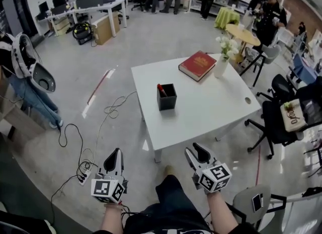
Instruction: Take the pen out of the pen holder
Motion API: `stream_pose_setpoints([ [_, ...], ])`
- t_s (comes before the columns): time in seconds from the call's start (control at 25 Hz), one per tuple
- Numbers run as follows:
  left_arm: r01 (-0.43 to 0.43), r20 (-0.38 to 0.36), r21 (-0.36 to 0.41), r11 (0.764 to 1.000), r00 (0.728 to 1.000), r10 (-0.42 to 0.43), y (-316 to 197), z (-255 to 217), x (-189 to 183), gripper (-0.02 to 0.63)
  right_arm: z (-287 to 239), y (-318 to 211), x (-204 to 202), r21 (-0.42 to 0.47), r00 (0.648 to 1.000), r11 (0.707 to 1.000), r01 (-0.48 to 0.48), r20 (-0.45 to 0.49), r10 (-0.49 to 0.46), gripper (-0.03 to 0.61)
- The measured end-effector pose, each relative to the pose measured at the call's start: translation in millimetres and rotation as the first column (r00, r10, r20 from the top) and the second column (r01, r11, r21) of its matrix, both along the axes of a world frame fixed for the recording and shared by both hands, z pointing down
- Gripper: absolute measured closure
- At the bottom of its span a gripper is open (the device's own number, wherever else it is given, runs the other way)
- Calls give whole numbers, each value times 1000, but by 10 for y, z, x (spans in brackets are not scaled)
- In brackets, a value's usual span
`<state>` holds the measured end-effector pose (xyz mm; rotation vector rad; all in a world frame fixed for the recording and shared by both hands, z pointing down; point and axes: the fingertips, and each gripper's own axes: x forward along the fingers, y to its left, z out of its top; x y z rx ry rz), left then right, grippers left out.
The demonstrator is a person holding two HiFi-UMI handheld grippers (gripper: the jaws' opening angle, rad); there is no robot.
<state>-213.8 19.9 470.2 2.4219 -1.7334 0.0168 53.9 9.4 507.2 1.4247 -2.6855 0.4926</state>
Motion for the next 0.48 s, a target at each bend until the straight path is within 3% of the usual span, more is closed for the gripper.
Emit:
stream_pose_setpoints([
  [0.48,12,5,-25,1000,1000,-12,-1025,-23,143,611,-7,-1056,-65,-15,997,997,75,1,-75,426],
])
